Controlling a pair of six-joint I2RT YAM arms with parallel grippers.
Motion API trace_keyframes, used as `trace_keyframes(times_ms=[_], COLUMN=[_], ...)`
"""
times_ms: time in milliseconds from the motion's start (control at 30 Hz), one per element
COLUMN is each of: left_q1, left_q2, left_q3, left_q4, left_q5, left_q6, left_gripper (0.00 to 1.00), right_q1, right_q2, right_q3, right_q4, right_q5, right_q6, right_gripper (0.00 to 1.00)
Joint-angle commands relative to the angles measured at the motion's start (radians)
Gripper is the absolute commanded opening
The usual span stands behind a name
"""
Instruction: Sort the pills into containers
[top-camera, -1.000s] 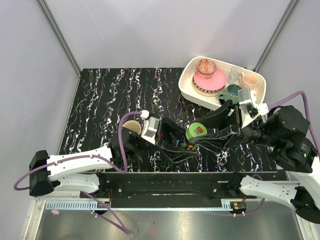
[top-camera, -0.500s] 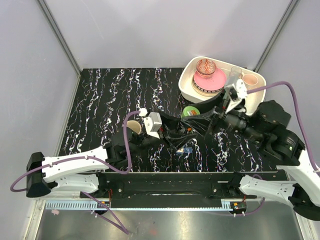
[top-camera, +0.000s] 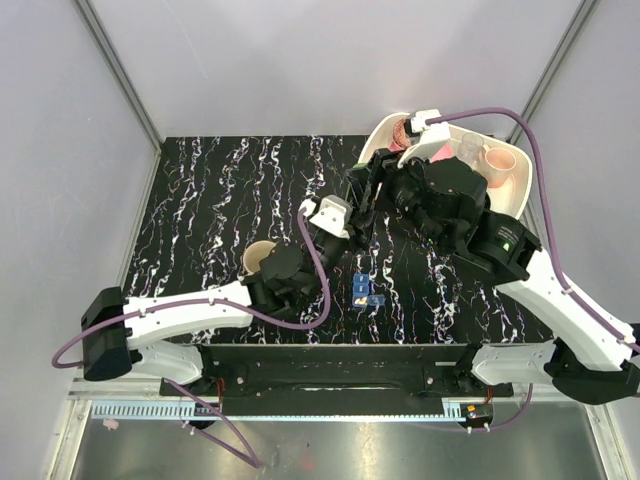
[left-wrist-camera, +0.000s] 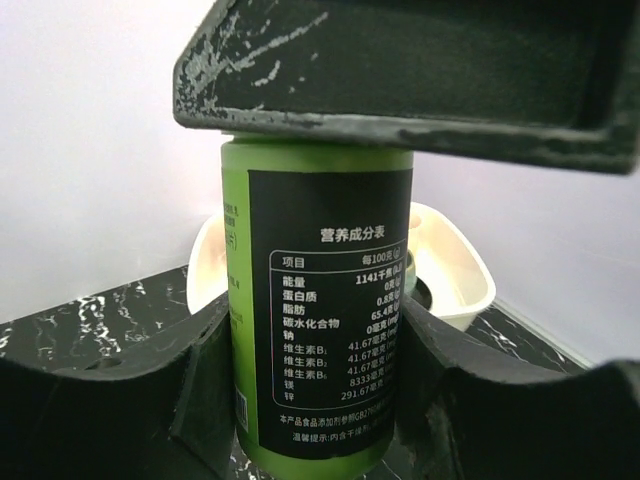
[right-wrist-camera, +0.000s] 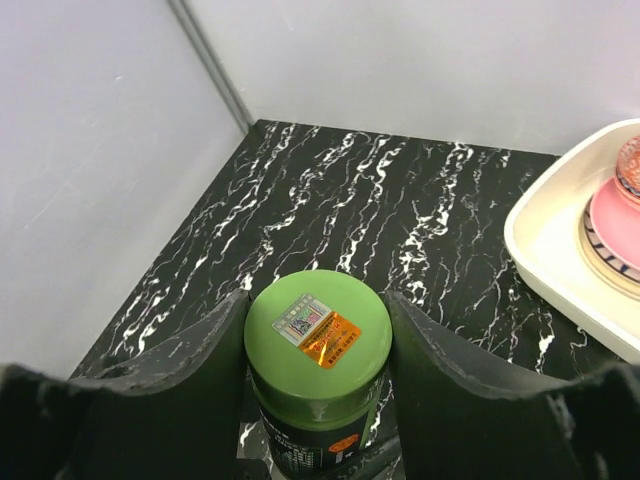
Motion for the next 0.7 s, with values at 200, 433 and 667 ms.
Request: trace_keyframes(times_ms=[200, 433, 667], left_q1=[-0.01, -0.01, -0.01], left_q2=[-0.007, -0.079, -0.234], left_q3=[0.051, -0.03, -0.095], left_q4=[0.156, 0.089, -0.045], left_q5=[-0.077, -0.068, 0.421], left_q6=[0.009, -0.081, -0.21], left_gripper=[0.0, 0.0, 0.0], right_q1=[-0.001, -0.001, -0.001], right_q2=[-0.106, -0.313, -0.437], right_q3=[0.011, -0.171, -0.213], right_q4=[0.121, 0.329, 0.199], right_q5=[0.046, -0.183, -0.481], right_q6=[-0.019, -0.085, -0.194], right_gripper=[0.96, 1.0, 1.0])
